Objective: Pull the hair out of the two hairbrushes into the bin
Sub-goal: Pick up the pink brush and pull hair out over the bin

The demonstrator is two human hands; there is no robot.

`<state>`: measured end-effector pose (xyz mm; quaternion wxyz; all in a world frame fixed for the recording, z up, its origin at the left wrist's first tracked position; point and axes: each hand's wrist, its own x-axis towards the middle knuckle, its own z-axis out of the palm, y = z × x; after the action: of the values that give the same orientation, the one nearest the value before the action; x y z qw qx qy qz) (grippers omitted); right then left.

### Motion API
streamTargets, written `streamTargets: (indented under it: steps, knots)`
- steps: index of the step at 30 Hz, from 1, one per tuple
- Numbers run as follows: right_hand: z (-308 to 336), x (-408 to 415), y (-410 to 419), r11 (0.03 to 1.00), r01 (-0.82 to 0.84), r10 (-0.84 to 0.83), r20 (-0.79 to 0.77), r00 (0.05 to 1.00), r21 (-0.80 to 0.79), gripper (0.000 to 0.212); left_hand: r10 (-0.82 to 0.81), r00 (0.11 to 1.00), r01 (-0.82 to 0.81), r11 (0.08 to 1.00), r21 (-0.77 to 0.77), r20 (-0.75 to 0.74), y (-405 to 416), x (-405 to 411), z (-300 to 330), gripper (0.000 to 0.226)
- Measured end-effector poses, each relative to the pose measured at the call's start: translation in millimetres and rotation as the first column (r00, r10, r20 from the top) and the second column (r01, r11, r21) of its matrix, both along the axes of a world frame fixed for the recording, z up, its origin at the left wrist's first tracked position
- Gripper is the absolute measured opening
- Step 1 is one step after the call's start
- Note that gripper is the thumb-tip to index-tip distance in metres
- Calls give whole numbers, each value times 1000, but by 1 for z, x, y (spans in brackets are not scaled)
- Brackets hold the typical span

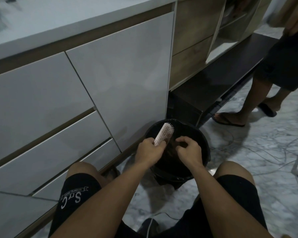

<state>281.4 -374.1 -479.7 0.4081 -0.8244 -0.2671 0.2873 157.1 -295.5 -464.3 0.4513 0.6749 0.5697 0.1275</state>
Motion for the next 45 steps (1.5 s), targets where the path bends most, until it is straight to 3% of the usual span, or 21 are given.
streamTargets:
  steps: [7,11,18,26,31,38,45]
  knots:
    - [8,-4,3,980,52,35,-427,904,191,45,-27,999,29,997,-71,26,-4,4,7,24]
    - [8,-4,0,985,-35,94,-353,931,170,49,-27,997,35,992,-120,73,-4,2,12,25]
    - [-1,2,1,988,91,-69,-172,983,122,11,36,995,-24,992,-126,94,1,-3,10,24]
    - [8,-1,0,962,102,-13,-329,944,252,24,-10,996,21,991,-132,83,-2,-2,9,19]
    - [-1,-3,1,968,40,5,-177,984,250,25,-69,994,80,986,-144,84,-5,-1,6,20]
    - [-1,1,3,986,28,-1,-162,987,166,10,-30,998,37,993,-115,59,-3,-4,-4,28]
    - [-2,3,3,984,100,-84,-114,990,145,11,-17,998,25,993,-119,64,2,-7,0,19]
